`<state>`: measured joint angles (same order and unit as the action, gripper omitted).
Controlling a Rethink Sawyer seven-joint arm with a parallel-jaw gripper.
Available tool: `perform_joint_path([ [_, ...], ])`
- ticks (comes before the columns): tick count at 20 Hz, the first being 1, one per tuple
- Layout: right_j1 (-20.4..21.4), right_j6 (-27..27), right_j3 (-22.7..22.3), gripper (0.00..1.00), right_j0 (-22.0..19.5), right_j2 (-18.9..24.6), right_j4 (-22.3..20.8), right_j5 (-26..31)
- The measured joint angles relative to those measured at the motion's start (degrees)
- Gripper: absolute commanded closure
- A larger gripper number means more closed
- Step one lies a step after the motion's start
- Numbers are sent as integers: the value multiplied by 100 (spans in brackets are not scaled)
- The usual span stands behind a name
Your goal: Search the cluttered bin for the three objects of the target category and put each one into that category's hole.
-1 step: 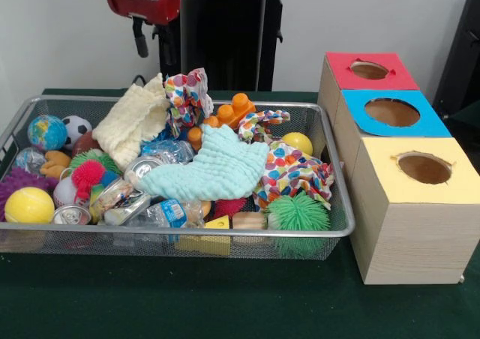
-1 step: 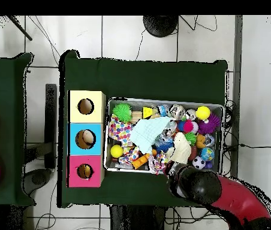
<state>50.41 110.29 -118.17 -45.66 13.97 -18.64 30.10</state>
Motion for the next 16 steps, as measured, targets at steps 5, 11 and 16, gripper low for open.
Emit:
perform_joint_path([
  [5,-335,0,358,0,37,-98,-1325,-1],
  [11,-707,0,772,0,-91,-98,-2207,-1],
  [16,-899,0,993,0,-312,-98,-2400,-39],
])
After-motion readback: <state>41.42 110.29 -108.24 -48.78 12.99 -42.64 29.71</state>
